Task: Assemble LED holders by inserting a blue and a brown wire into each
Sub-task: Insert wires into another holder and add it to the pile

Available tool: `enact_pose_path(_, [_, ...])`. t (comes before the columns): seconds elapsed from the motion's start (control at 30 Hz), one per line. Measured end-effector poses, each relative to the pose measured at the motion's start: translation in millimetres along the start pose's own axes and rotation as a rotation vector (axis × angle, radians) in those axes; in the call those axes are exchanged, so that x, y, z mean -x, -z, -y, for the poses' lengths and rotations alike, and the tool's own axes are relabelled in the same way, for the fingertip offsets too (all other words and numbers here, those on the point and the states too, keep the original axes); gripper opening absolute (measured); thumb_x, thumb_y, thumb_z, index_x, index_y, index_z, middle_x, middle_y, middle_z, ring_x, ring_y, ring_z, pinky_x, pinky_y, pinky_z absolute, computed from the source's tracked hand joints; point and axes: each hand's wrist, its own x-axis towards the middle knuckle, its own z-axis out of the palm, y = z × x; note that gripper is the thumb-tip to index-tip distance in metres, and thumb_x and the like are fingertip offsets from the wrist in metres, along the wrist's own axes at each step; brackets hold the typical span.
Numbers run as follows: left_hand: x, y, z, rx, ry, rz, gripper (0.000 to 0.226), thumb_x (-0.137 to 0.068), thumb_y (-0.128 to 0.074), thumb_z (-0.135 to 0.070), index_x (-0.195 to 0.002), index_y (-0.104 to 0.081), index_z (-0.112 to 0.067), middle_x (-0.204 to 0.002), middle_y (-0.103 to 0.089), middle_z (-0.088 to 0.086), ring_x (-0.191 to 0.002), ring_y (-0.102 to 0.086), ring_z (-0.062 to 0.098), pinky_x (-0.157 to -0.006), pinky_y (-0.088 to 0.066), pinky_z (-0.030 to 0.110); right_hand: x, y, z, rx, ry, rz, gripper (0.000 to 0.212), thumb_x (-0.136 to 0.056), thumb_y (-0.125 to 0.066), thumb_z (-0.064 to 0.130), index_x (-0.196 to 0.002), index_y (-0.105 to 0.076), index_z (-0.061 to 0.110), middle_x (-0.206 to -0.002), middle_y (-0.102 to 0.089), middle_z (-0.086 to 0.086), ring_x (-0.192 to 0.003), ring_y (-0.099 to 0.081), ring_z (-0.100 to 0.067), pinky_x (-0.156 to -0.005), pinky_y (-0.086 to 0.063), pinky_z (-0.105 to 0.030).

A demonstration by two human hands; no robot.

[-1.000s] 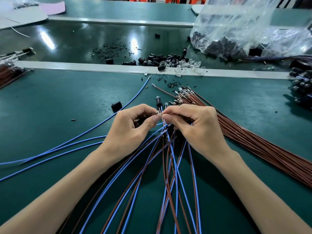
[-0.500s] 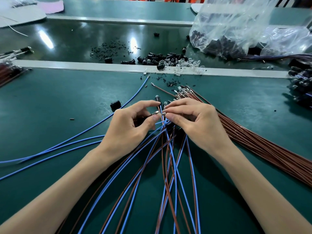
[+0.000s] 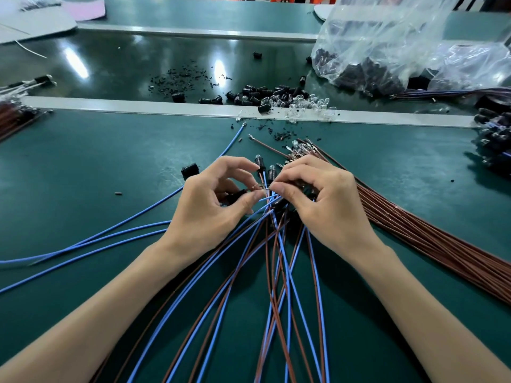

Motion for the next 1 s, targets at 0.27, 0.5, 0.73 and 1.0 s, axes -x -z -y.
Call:
enact_pose_path(0.27, [-0.6, 1.6, 0.1, 0.041, 0.092, -0.047, 0.033, -0.067, -0.074, -0.033, -0.095, -0.059, -0.025, -0.079, -0.071, -0.003, -0.063, -0.066, 0.010, -0.065, -0.054, 0.023, -0.3, 0.6, -1.6, -0.049, -0.014, 0.021, 0.009, -0.081, -0.073, 0.010, -0.089, -0.077, 0.008, -0.087, -0.066, -0.002, -0.081, -0.060, -0.009, -0.077, -0.048, -0.020])
enact_pose_path(0.5, [-2.3, 1.9, -1.9, 0.119, 0.153, -0.021, 0.035, -0.065, -0.075, -0.029, -0.094, -0.059, -0.020, -0.073, -0.070, -0.003, -0.055, -0.062, 0.007, -0.058, -0.050, 0.016, -2.5, 4.1, -3.0, -0.228, -0.076, 0.014, 0.022, -0.084, -0.069, 0.004, -0.101, -0.073, 0.017, -0.089, -0.065, 0.003, -0.083, -0.061, -0.013, -0.072, -0.049, -0.028])
enact_pose_path(0.73, [-2.2, 3.5, -3.8, 0.198, 0.201, 0.044, 0.037, -0.065, -0.075, -0.026, -0.097, -0.059, -0.017, -0.072, -0.070, -0.001, -0.059, -0.063, 0.005, -0.055, -0.050, 0.015, -1.1, 5.0, -1.4, -0.231, 0.019, 0.070, 0.023, -0.073, -0.076, 0.012, -0.095, -0.075, 0.005, -0.091, -0.070, -0.003, -0.083, -0.065, -0.010, -0.078, -0.051, -0.019])
enact_pose_path(1.0, [-3.7, 5.4, -6.2, 0.222, 0.268, 0.075, 0.041, -0.062, -0.076, -0.026, -0.099, -0.059, -0.016, -0.071, -0.071, -0.001, -0.059, -0.062, 0.005, -0.054, -0.049, 0.015, -0.4, 3.7, -5.7, -0.121, 0.158, 0.045, 0.014, -0.074, -0.077, 0.007, -0.088, -0.076, 0.003, -0.083, -0.073, -0.003, -0.074, -0.067, -0.008, -0.073, -0.054, -0.022])
